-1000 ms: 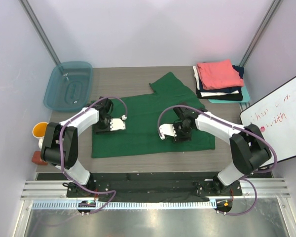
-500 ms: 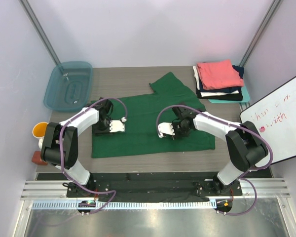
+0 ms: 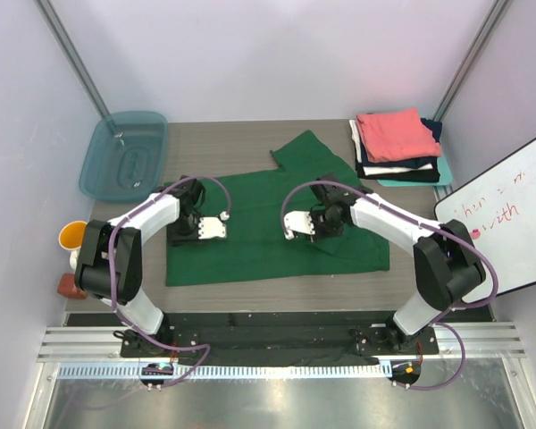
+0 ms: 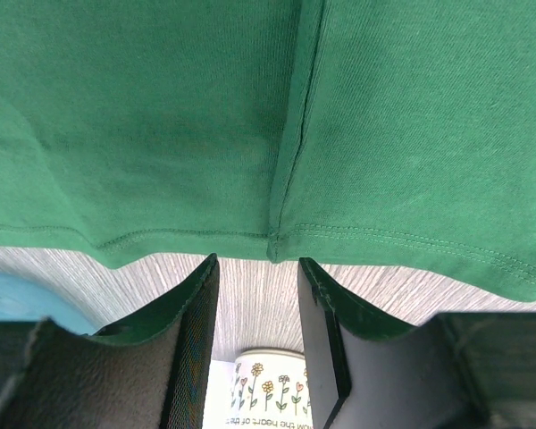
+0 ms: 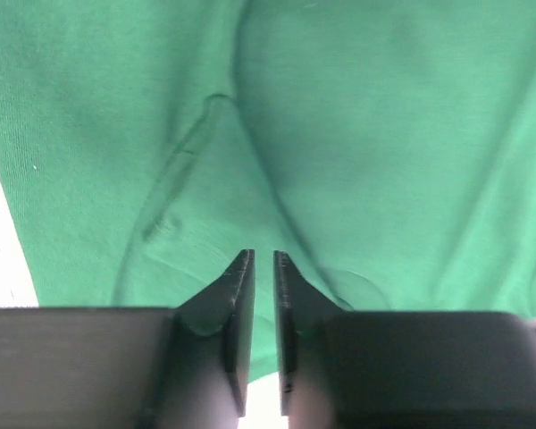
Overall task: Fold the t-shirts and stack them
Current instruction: Fold the flattened tshirt in 1/3 of the way
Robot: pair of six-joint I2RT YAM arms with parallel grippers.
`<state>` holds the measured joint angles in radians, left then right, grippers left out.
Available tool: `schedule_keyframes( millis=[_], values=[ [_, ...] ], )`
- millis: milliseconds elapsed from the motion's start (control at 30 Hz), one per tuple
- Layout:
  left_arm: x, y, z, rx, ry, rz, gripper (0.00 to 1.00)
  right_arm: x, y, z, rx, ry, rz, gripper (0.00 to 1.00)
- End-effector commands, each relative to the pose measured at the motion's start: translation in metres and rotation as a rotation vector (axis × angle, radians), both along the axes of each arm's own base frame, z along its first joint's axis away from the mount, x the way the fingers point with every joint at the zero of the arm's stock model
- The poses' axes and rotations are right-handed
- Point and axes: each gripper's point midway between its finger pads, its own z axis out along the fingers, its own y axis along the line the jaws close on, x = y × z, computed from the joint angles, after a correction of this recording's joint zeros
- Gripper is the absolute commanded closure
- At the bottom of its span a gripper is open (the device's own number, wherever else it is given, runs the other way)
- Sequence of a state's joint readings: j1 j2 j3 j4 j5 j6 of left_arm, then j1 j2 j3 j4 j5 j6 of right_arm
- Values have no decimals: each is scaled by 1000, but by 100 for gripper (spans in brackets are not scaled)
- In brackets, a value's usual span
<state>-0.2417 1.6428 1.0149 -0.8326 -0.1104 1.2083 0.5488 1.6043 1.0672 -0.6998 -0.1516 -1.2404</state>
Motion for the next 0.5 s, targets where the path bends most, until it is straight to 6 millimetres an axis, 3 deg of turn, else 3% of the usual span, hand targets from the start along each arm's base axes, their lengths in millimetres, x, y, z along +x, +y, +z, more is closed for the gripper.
schedule_keyframes(
  millis=[0, 267, 467],
  values=[
    [4, -2, 4, -12, 3, 1, 58, -13, 7, 25, 26, 57, 23, 73],
    [7, -4, 4, -16, 5, 3, 58, -44, -11, -7, -33, 169, -19, 69],
    [10, -5, 5, -15, 6, -4, 58, -55, -14, -21, -43, 228, -48, 64]
  ],
)
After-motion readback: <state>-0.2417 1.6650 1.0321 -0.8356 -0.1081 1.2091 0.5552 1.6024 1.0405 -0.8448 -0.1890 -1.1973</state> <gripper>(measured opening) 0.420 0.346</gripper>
